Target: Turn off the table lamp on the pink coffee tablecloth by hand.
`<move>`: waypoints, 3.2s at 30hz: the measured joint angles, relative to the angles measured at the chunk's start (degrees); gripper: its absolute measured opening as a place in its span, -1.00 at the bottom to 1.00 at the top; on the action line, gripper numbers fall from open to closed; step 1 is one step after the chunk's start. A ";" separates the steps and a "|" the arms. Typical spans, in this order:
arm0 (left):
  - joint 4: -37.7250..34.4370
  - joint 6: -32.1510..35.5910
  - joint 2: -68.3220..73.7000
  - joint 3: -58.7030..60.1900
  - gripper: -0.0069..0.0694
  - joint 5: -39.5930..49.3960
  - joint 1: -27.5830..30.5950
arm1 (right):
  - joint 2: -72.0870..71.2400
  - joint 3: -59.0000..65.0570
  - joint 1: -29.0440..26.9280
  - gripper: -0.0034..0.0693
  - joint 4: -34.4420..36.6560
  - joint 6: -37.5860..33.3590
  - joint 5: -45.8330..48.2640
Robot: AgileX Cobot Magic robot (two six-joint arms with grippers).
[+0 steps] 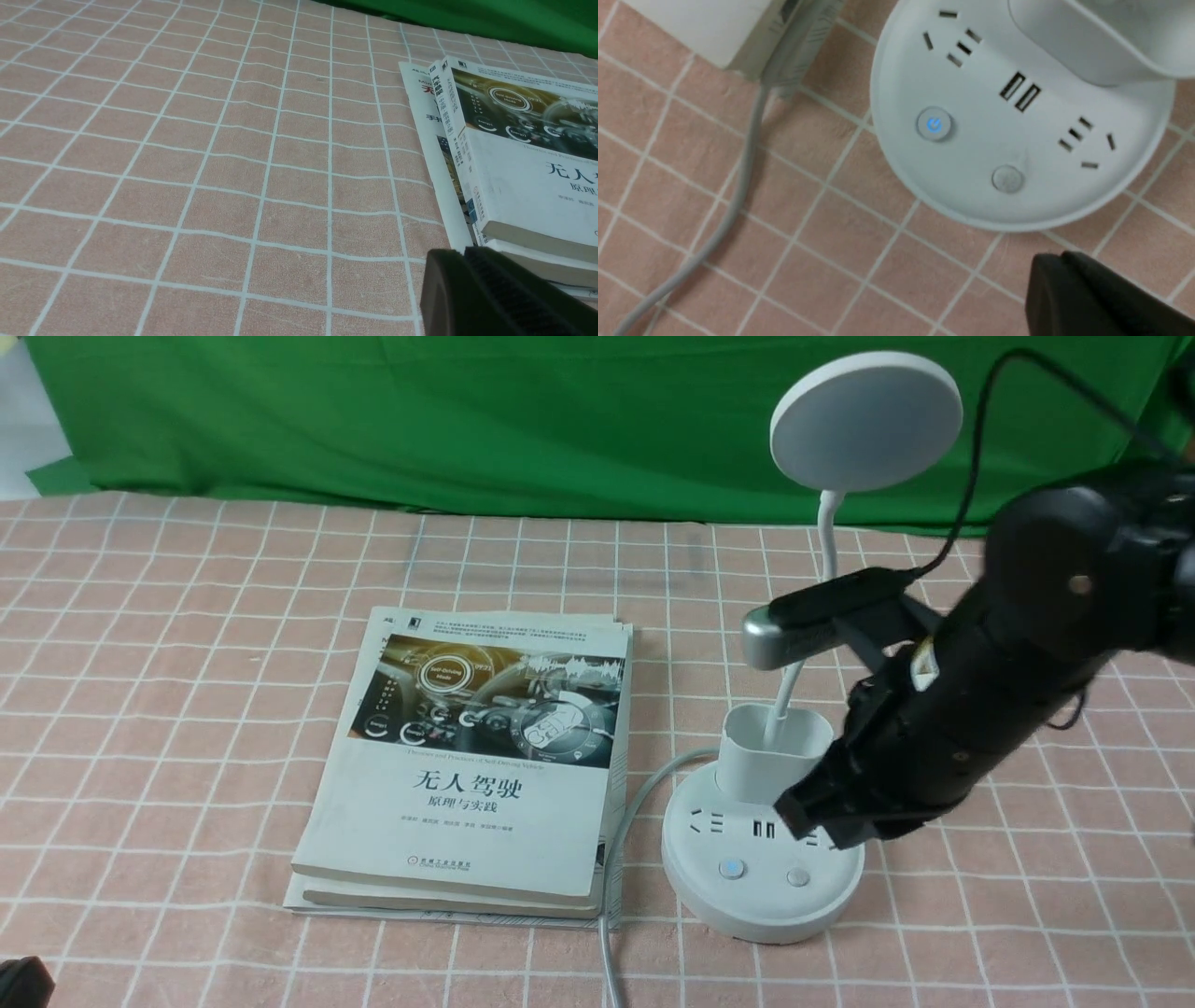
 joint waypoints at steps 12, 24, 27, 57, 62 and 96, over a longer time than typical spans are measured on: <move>0.00 0.00 0.00 0.00 -0.80 0.00 0.00 | -17.00 10.99 0.00 -0.77 -0.05 1.38 2.18; 0.00 0.00 0.00 0.00 -0.80 0.00 0.00 | -22.32 12.20 0.00 -0.81 -3.60 1.44 -5.22; 0.00 0.00 0.00 0.00 -0.80 0.00 0.00 | -27.97 17.01 -0.12 -0.81 -6.66 1.44 -11.18; 0.00 0.00 0.00 0.00 -0.80 0.00 0.00 | -89.94 66.98 -30.33 -0.80 -8.04 0.91 -34.62; 0.00 0.00 0.00 0.00 -0.80 0.00 0.00 | -89.94 66.98 -30.33 -0.80 -8.04 -1.67 -34.28; 0.00 0.00 0.00 0.00 -0.80 0.00 0.00 | -89.94 66.98 -30.33 -0.69 -7.98 0.52 -34.28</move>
